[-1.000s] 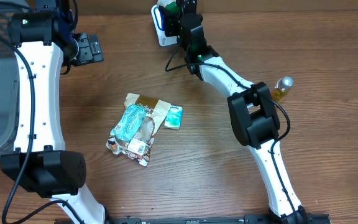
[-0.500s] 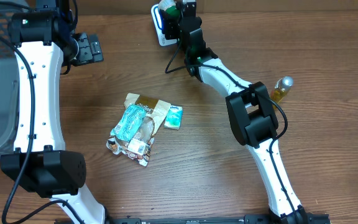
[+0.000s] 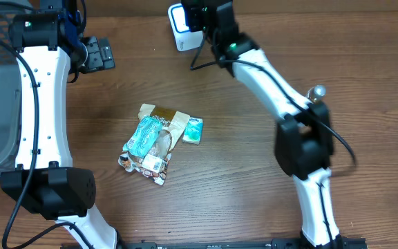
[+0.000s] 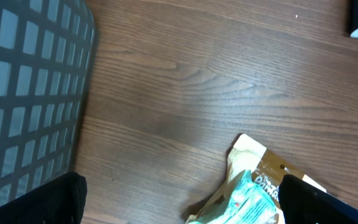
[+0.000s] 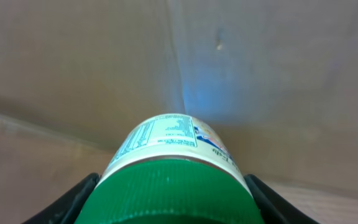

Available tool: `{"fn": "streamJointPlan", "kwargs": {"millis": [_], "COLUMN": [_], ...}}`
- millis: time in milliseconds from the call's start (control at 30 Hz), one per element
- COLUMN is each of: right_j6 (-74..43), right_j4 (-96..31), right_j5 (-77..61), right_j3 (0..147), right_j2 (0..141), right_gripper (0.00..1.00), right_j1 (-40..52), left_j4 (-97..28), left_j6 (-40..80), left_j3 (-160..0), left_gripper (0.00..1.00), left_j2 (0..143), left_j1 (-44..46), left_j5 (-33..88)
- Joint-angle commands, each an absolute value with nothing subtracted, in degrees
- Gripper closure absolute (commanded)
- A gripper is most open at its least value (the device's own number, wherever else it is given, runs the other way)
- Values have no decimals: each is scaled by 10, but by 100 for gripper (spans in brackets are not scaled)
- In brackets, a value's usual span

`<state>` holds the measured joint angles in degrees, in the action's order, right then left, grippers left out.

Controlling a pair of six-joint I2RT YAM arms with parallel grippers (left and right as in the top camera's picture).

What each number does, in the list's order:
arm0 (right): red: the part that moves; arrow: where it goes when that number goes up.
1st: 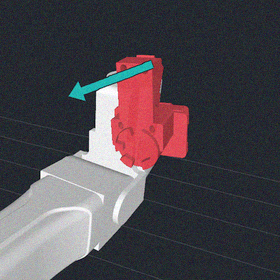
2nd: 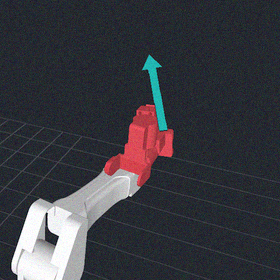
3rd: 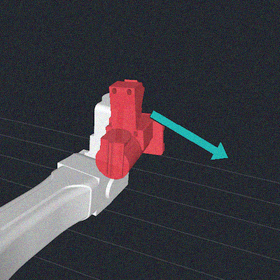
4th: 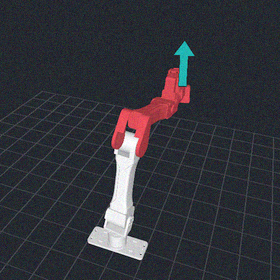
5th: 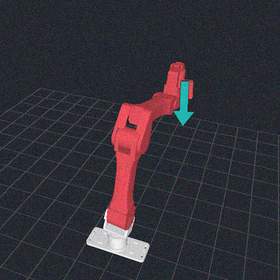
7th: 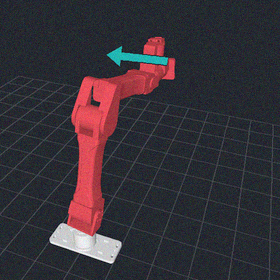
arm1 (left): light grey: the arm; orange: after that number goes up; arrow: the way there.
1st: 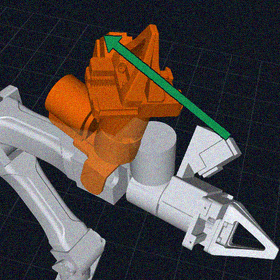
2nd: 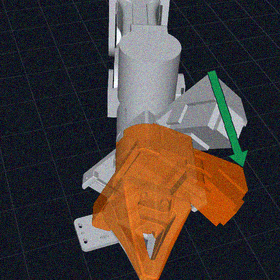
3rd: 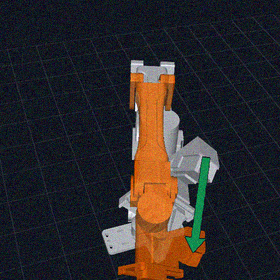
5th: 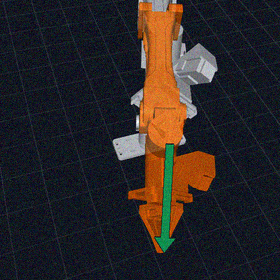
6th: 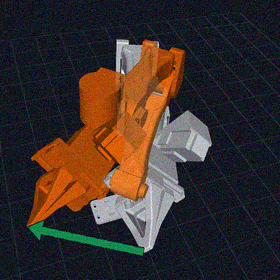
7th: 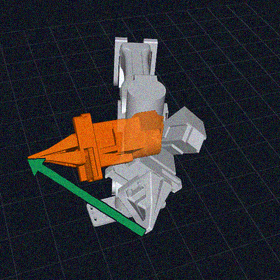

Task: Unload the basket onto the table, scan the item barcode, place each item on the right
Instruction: 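Bring the green jar back down and set it on the table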

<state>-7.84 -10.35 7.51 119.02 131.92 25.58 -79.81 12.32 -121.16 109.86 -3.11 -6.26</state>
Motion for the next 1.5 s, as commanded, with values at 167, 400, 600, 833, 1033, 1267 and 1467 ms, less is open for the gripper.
{"fn": "streamJointPlan", "kwargs": {"millis": [167, 400, 600, 833, 1033, 1267, 1467], "right_j6": [-106, -143, -153, -170, -170, -180, -180], "right_j4": [-602, -765, -730, -708, -707, -705, -715], "right_j5": [79, 76, 75, 76, 82, 109, 38], "right_j3": [1202, 1125, 1030, 966, 964, 1012, 1095], "right_j2": [1176, 1200, 1200, 1200, 1200, 1199, 1198], "right_gripper": [92, 85, 84, 45, 0, 0, 0], "right_j1": [250, 250, 250, 250, 250, 250, 263], "left_j4": [-797, -797, -797, -797, -797, -797, -797], "left_j6": [129, 129, 129, 129, 129, 129, 129], "left_j3": [-1219, -1219, -1219, -1219, -1219, -1219, -1219], "left_gripper": [0, 0, 0, 0, 0, 0, 0], "left_j2": [1090, 1090, 1090, 1090, 1090, 1090, 1090], "left_j1": [-33, -33, -33, -33, -33, -33, -33], "left_j5": [-64, -64, -64, -64, -64, -64, -64]}}
